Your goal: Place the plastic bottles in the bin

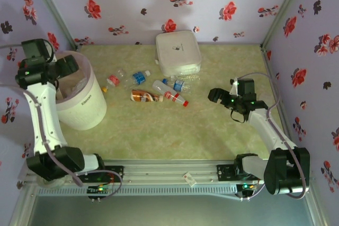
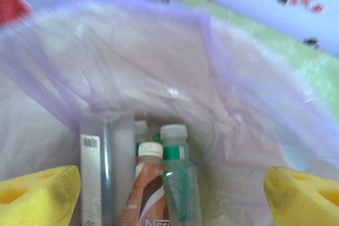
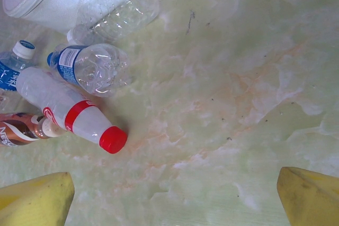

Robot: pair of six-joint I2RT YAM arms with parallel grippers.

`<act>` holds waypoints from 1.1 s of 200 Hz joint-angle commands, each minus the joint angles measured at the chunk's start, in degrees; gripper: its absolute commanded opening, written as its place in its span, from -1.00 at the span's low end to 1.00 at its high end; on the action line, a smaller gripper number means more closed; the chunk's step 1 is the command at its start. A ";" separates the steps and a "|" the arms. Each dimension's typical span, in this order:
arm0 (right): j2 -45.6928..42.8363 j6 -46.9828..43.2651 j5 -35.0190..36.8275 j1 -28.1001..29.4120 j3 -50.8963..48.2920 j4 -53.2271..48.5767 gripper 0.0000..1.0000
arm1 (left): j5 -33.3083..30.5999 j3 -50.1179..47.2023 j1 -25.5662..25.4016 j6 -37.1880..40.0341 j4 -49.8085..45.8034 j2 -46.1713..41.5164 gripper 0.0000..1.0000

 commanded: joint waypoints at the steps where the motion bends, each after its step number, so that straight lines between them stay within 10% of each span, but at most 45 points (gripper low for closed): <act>1: 0.38 0.55 -1.00 -0.47 1.11 0.15 0.98 | -4.83 6.54 -2.50 2.31 -4.93 -2.23 0.81; 128: -1.73 0.64 0.25 -0.47 2.19 -2.44 0.98 | -32.47 31.51 -43.12 1.86 -17.17 7.54 0.72; 220: -2.33 -0.65 1.31 -0.53 2.12 -3.54 0.98 | -27.15 46.78 -49.90 3.76 -25.71 28.31 0.64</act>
